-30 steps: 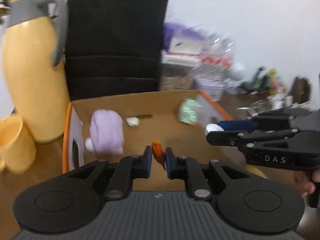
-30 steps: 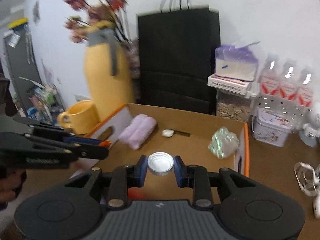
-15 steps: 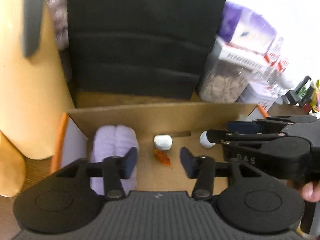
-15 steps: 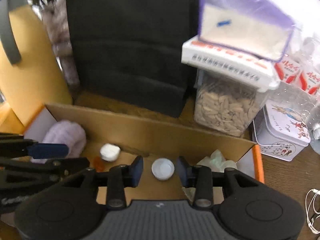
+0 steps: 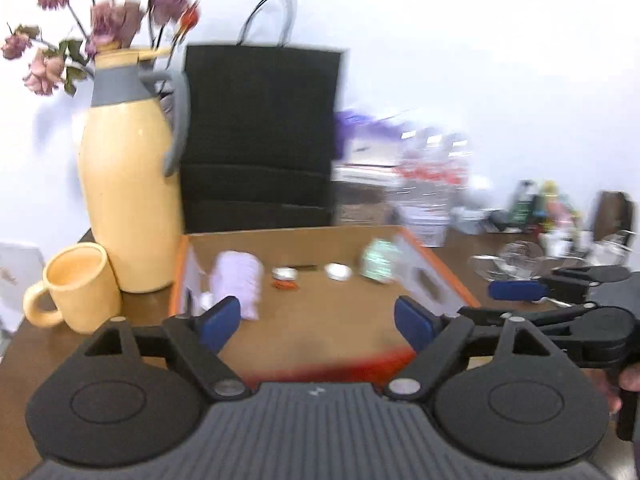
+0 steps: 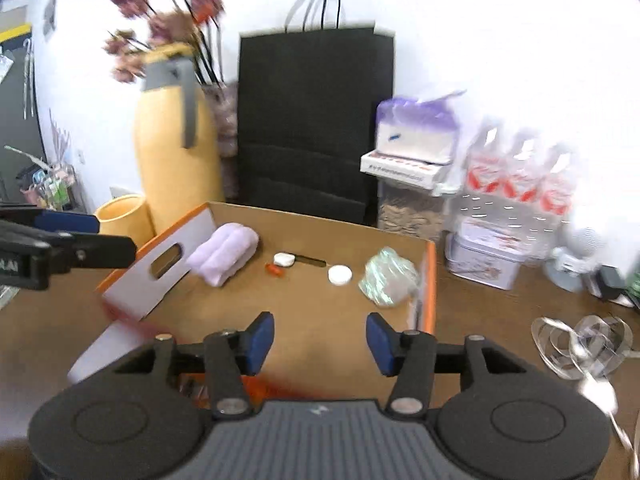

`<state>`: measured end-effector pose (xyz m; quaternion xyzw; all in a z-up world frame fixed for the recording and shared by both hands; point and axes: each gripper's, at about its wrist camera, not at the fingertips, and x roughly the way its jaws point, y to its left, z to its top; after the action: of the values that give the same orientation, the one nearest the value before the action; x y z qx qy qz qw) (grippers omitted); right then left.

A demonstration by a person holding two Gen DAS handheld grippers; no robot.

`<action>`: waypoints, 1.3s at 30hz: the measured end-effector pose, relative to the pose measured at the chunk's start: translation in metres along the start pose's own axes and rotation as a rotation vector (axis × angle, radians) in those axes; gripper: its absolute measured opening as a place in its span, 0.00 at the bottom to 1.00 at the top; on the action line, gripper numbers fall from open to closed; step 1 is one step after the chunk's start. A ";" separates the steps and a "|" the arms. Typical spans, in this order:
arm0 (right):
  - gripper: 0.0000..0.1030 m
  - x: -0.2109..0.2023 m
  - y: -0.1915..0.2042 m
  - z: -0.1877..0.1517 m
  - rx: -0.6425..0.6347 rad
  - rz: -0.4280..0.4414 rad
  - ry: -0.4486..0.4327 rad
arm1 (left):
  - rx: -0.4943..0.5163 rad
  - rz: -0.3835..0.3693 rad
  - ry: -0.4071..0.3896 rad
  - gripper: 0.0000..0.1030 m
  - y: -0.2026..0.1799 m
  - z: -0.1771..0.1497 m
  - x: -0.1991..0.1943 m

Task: Organize objects
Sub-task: 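Withdraw both grippers from the box toward the table, then grasp a white cap with the left gripper while the right grasps a white round lid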

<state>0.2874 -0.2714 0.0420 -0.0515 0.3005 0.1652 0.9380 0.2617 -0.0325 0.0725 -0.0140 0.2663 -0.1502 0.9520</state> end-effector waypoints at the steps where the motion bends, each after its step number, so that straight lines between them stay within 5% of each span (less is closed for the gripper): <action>1: 0.53 -0.018 0.003 -0.013 0.008 0.005 -0.012 | -0.001 -0.029 -0.014 0.88 -0.006 -0.013 -0.019; 5: 0.61 -0.082 0.011 -0.072 0.038 0.040 -0.056 | -0.033 -0.117 -0.054 0.95 -0.027 -0.067 -0.078; 9: 0.62 -0.120 0.021 -0.134 0.094 -0.022 -0.034 | -0.083 -0.141 -0.030 0.96 -0.043 -0.115 -0.115; 15: 0.62 -0.151 0.022 -0.189 0.138 -0.061 0.032 | -0.085 -0.139 0.076 0.96 -0.060 -0.149 -0.120; 18: 0.62 -0.153 0.014 -0.191 0.113 -0.070 0.020 | -0.018 -0.143 0.090 0.92 -0.078 -0.161 -0.090; 21: 0.60 -0.142 0.000 -0.190 0.131 -0.122 0.008 | 0.012 -0.137 0.148 0.71 -0.096 -0.170 -0.044; 26: 0.57 -0.113 -0.015 -0.179 0.096 -0.095 0.009 | 0.030 -0.179 0.181 0.67 -0.123 -0.170 0.004; 30: 0.57 -0.088 -0.027 -0.169 0.092 -0.049 0.028 | 0.077 -0.162 0.168 0.61 -0.138 -0.164 0.025; 36: 0.51 -0.054 -0.036 -0.159 0.124 0.046 0.059 | 0.088 -0.156 0.157 0.29 -0.142 -0.159 0.042; 39: 0.46 -0.045 -0.039 -0.158 0.133 0.057 0.061 | 0.070 -0.154 0.162 0.27 -0.139 -0.158 0.040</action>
<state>0.1796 -0.3516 -0.0601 0.0144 0.3407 0.1699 0.9246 0.1748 -0.1683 -0.0686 0.0108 0.3353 -0.2328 0.9128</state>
